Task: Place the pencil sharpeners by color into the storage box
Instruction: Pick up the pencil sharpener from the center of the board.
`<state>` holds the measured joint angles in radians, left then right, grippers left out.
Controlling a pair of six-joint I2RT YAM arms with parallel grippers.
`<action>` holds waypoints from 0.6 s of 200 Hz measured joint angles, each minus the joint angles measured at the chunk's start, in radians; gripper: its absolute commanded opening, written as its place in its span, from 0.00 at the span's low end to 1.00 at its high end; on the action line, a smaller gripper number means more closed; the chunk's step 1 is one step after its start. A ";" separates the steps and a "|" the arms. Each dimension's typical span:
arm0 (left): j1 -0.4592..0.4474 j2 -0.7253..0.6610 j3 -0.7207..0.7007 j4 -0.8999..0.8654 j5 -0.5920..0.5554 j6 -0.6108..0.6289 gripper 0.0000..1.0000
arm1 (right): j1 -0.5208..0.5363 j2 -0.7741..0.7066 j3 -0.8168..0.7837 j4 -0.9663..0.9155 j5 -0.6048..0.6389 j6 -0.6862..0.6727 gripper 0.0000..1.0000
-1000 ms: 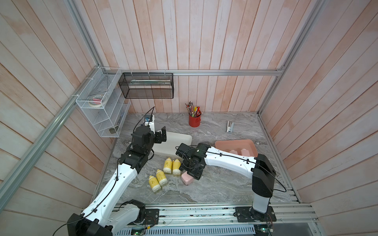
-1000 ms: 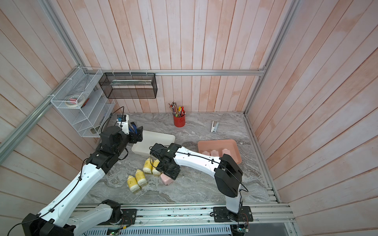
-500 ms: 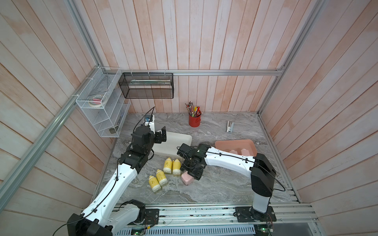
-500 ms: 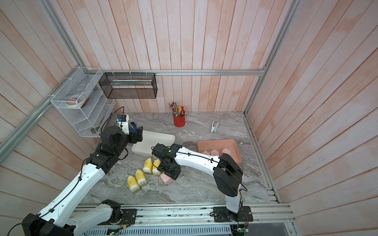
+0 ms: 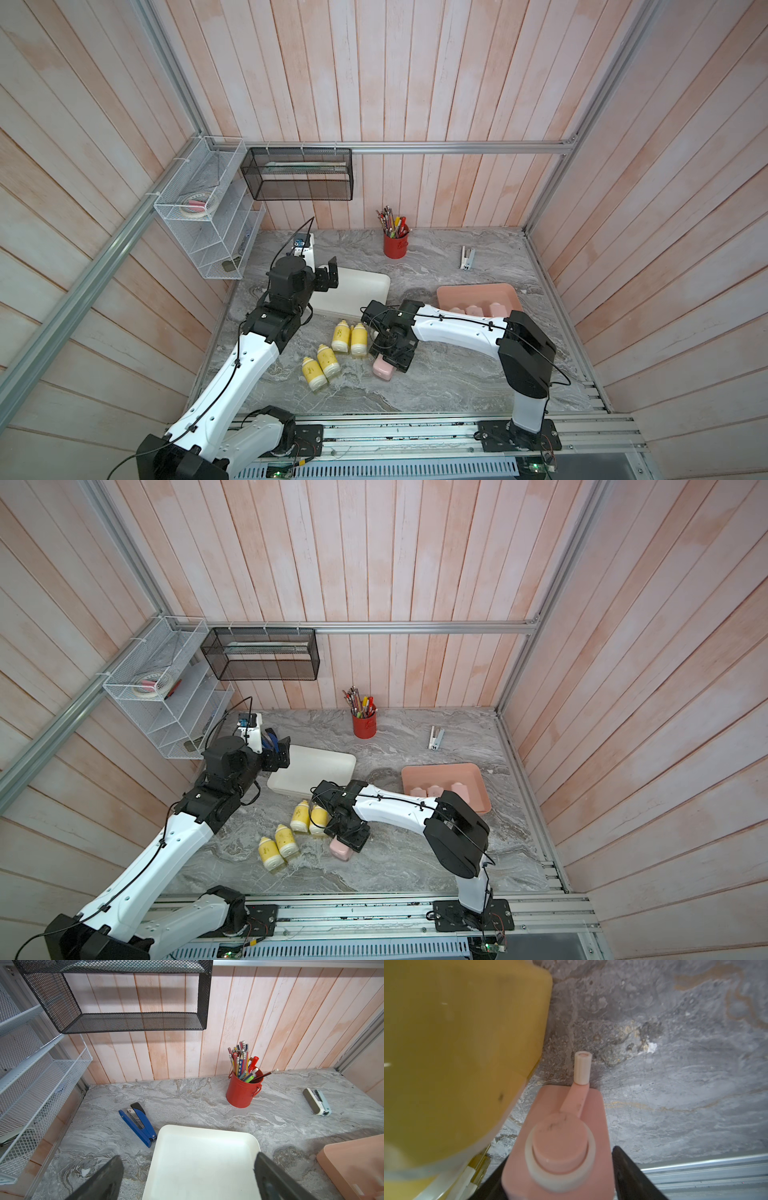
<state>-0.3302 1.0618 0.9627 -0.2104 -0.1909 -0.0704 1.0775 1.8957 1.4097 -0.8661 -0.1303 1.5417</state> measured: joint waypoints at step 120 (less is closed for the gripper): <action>0.000 0.000 0.000 0.000 0.002 0.000 1.00 | 0.000 -0.233 -0.253 -0.011 0.081 -0.010 0.52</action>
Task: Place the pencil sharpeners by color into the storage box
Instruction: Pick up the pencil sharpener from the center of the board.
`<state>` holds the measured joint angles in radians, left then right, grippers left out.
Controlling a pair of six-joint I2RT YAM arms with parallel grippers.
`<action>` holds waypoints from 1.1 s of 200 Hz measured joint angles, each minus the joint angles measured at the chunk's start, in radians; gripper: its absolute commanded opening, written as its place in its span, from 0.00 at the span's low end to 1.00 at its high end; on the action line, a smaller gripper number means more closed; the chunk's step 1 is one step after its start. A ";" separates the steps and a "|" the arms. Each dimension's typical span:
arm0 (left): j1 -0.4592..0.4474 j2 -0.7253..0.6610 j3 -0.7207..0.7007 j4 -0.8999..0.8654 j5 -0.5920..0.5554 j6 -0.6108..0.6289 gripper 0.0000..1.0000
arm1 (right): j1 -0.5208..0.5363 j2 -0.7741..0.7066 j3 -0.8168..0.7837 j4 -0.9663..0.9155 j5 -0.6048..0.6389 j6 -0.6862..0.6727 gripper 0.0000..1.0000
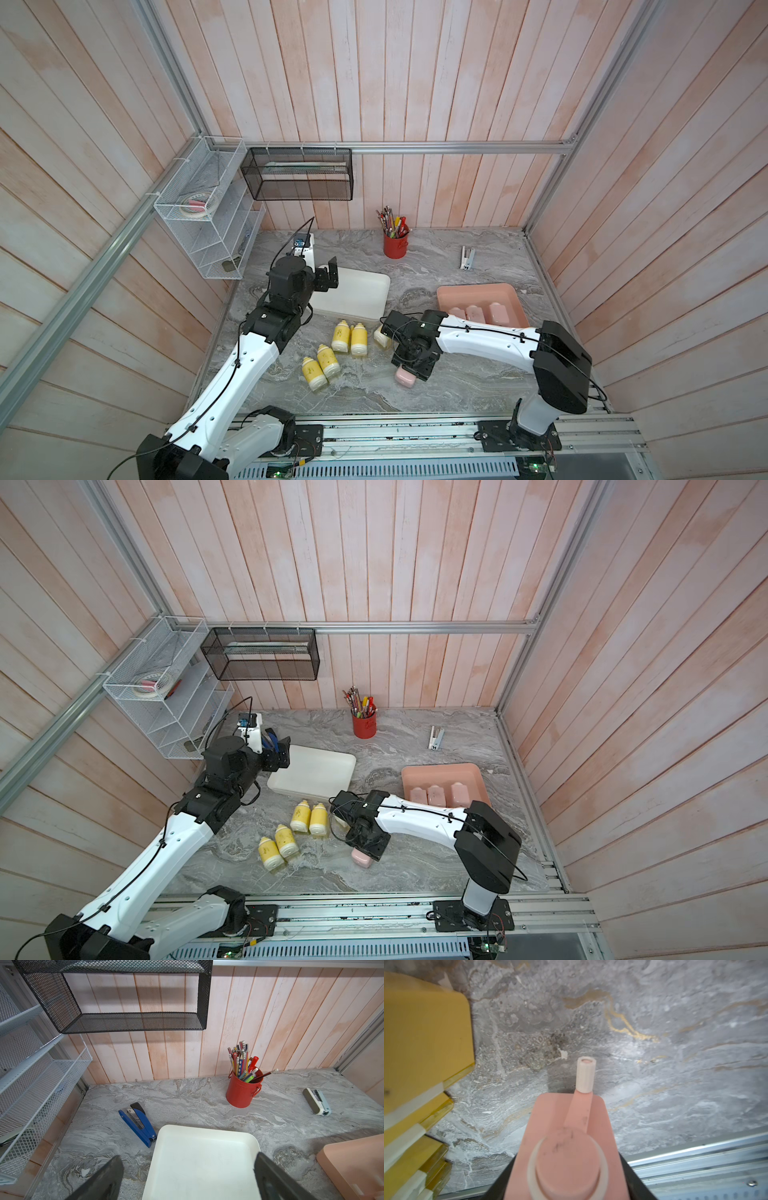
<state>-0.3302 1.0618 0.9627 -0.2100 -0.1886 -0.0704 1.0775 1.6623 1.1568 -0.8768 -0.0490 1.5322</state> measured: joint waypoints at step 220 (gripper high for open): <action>0.000 0.048 0.000 -0.002 0.051 -0.001 1.00 | -0.142 0.123 0.011 0.031 0.093 -0.802 0.64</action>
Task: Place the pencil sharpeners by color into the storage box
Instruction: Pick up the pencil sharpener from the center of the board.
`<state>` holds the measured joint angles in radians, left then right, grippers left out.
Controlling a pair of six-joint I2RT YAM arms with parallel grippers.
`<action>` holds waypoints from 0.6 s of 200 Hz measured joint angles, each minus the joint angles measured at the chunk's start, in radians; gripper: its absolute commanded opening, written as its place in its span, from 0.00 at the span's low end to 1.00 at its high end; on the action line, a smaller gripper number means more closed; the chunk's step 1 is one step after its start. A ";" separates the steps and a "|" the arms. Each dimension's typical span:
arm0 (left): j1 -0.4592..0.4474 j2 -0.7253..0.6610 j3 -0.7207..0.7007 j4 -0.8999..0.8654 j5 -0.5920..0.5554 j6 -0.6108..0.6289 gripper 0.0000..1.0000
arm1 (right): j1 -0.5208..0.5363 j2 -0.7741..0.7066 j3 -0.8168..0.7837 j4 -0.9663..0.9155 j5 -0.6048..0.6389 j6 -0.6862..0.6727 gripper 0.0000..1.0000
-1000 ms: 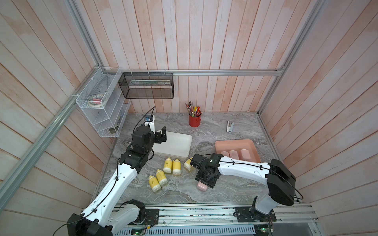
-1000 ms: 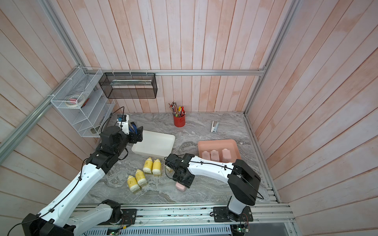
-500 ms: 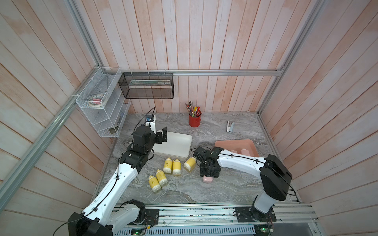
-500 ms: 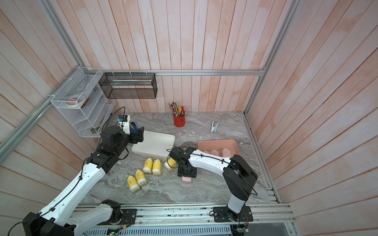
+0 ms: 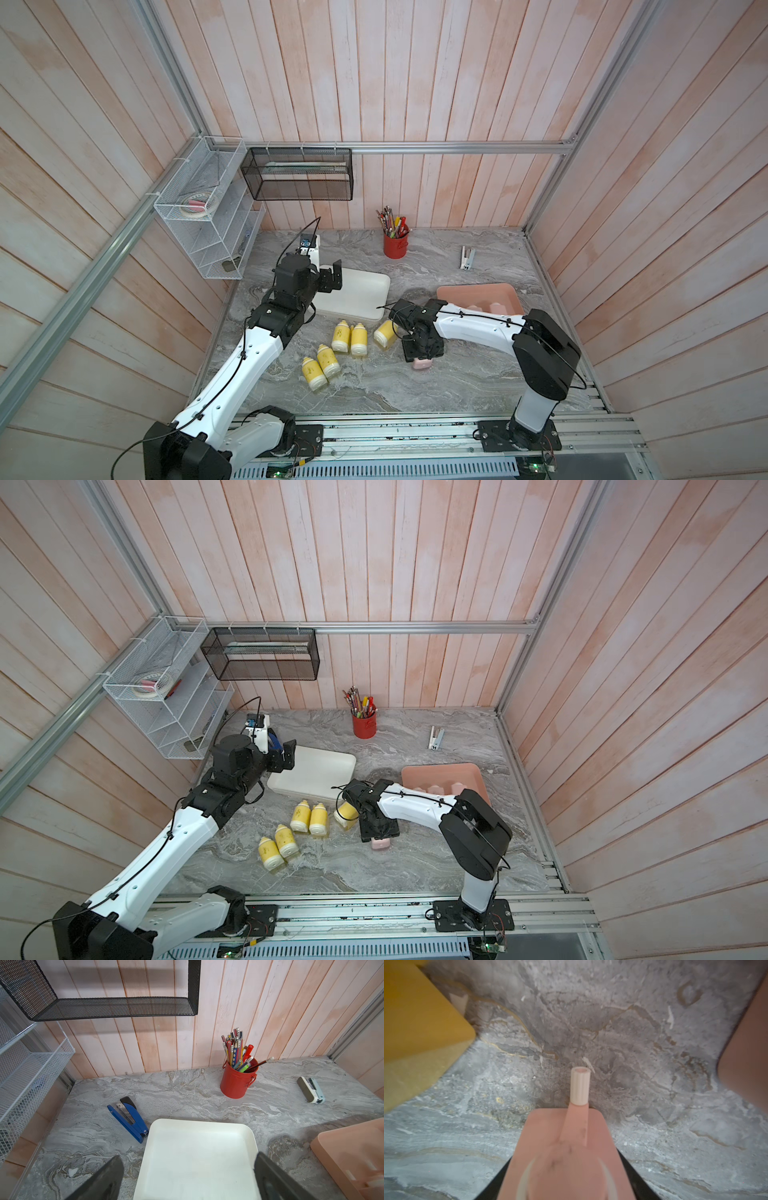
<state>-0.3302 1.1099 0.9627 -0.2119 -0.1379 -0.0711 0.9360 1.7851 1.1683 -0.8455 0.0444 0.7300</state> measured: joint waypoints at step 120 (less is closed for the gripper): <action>0.000 0.023 0.000 -0.003 0.008 0.000 1.00 | 0.000 -0.050 -0.004 -0.012 0.042 -0.041 0.60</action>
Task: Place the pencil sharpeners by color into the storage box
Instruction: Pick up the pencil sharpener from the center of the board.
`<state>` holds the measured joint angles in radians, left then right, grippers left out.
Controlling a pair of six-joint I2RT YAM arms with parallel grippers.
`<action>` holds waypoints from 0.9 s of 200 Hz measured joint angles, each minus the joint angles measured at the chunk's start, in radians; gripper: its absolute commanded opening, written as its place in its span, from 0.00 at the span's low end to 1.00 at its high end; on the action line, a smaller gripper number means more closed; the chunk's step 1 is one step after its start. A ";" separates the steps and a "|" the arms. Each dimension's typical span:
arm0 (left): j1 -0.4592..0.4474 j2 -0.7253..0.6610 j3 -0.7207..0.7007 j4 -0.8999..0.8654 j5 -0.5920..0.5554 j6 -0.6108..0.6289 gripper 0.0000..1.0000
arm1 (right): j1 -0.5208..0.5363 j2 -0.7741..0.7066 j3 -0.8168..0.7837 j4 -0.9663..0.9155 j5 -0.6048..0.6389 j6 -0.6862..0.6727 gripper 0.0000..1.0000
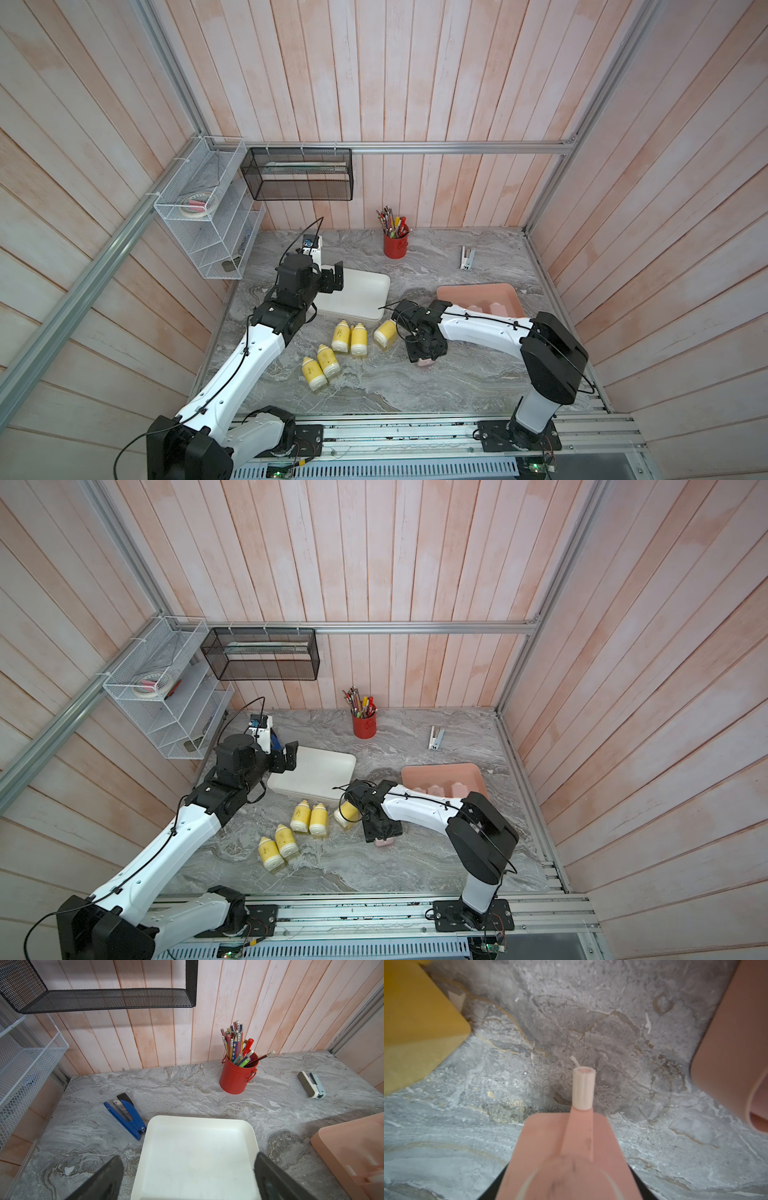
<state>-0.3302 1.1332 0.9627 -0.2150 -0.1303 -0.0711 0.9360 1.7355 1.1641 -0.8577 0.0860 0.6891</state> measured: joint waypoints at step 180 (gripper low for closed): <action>-0.001 0.004 0.000 -0.010 0.019 0.000 1.00 | -0.342 -0.076 0.426 -0.284 0.140 -0.249 0.57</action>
<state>-0.3309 1.1374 0.9627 -0.2249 -0.1108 -0.0711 0.5941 1.6596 1.5902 -1.1419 0.2264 0.4404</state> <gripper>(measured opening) 0.995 0.586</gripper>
